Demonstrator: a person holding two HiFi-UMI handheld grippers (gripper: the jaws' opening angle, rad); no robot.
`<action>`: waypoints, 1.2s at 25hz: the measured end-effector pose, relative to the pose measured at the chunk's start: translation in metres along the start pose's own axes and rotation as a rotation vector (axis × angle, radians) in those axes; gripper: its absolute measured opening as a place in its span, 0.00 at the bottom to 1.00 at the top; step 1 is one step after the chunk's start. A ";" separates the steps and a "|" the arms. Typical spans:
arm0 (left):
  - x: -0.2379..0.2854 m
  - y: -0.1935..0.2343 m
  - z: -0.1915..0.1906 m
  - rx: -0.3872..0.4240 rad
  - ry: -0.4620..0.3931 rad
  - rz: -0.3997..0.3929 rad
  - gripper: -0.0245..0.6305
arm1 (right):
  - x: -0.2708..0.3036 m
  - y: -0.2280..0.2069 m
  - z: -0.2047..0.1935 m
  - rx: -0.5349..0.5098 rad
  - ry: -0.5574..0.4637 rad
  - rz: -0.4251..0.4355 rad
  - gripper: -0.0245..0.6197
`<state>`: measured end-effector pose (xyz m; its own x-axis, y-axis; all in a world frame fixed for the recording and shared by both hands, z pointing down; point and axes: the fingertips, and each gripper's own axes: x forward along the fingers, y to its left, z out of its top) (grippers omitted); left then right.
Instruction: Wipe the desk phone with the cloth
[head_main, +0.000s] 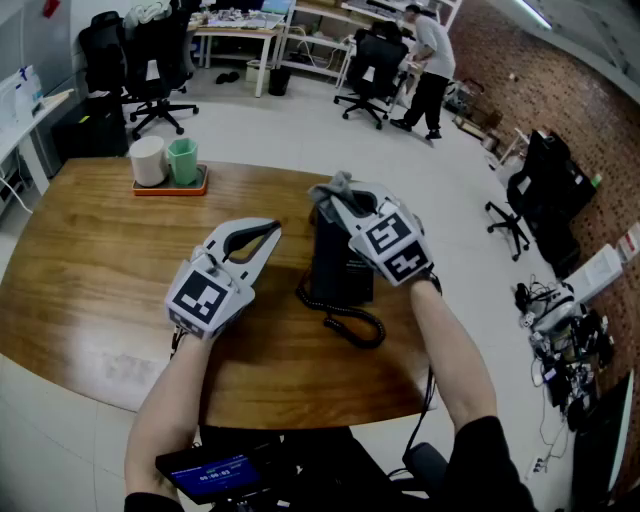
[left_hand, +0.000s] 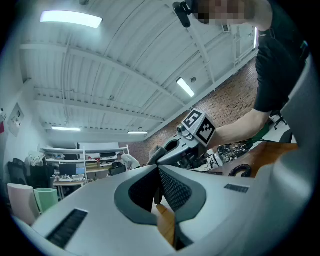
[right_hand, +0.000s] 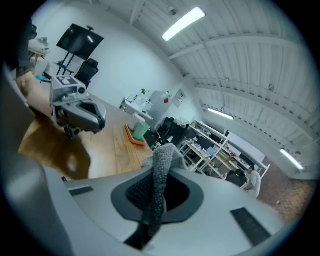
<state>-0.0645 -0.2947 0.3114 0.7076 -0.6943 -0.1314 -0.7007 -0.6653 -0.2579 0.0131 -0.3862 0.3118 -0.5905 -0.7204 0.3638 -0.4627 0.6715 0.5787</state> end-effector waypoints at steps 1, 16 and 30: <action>0.001 0.000 0.001 0.000 0.000 -0.001 0.04 | 0.004 0.001 -0.004 -0.028 0.026 -0.005 0.08; 0.002 0.006 -0.001 -0.036 -0.007 -0.010 0.04 | 0.008 0.032 -0.025 -0.203 0.194 0.016 0.08; 0.003 0.004 -0.002 -0.052 0.002 -0.027 0.04 | -0.067 0.107 -0.029 -0.240 0.158 0.222 0.08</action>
<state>-0.0654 -0.3000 0.3124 0.7259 -0.6767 -0.1229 -0.6854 -0.6968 -0.2114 0.0222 -0.2714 0.3711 -0.5409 -0.5918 0.5976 -0.1549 0.7685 0.6208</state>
